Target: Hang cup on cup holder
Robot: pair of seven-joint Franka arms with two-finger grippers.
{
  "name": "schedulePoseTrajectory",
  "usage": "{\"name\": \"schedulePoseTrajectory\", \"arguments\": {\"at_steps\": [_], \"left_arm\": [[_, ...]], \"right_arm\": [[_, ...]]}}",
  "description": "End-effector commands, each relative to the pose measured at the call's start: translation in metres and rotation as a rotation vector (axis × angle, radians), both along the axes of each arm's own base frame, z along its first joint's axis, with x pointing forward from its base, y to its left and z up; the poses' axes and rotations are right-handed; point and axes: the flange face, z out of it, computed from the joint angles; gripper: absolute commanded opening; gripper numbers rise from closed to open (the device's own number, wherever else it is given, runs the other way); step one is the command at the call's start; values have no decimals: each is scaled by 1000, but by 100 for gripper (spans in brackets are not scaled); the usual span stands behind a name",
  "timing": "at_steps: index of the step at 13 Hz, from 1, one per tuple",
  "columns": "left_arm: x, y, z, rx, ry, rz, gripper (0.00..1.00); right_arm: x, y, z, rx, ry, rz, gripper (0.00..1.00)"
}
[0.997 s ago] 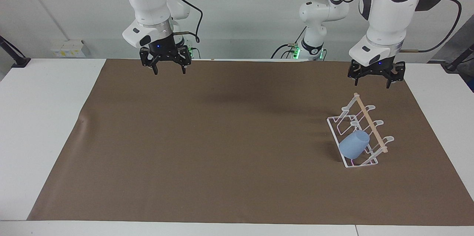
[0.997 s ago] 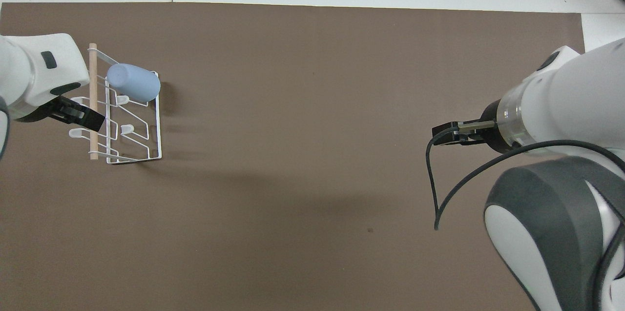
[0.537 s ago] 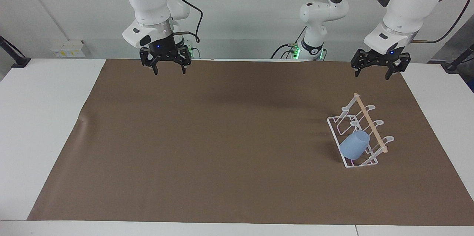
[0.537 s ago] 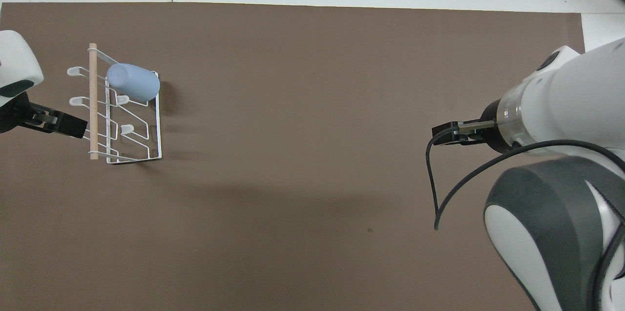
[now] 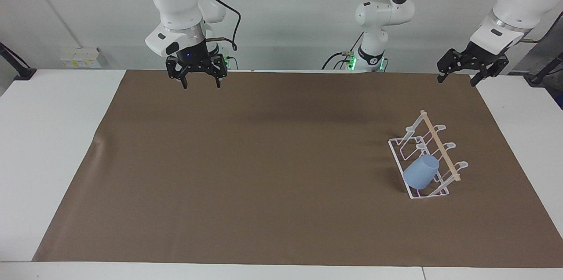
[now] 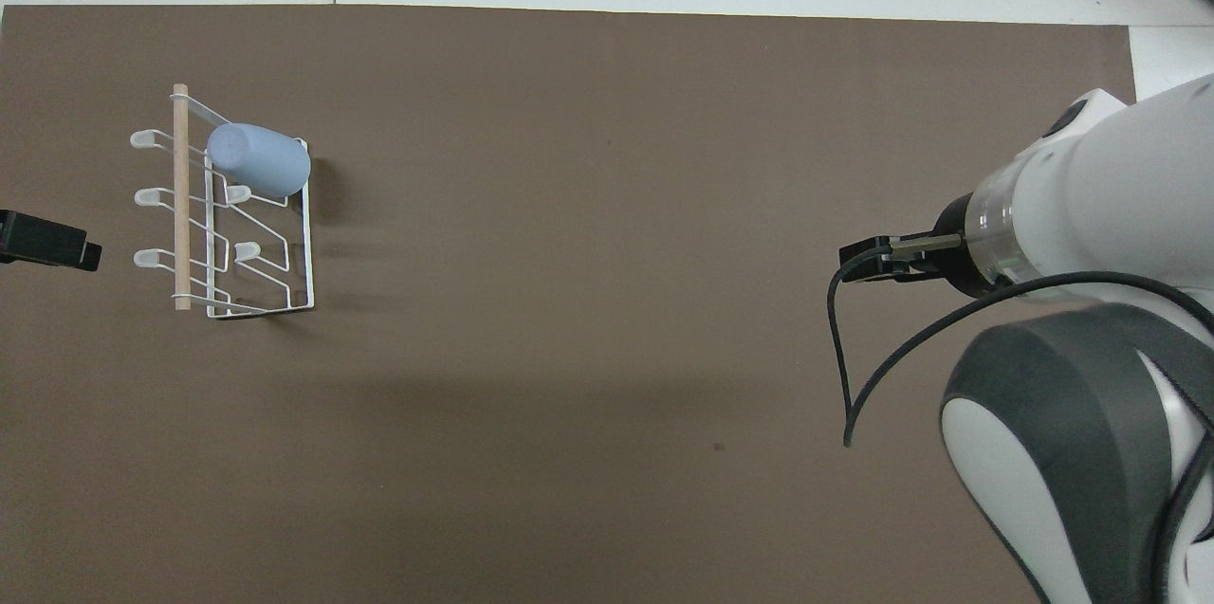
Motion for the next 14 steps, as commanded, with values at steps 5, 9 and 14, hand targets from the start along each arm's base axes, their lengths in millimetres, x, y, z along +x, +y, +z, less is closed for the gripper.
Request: {"name": "schedulePoseTrajectory", "arguments": {"at_steps": [5,9,14], "left_arm": [[1,-25,8,-14,2,-46,100],[6,-17,19,-10,19,-35,100],[9,-4,30,-9,37,-12,100]], "right_arm": [[-1,-4,5,21,-6,2,100],[-1,-6,4,21,-5,-1,100],[-1,-6,4,21,-5,-1,100]]}}
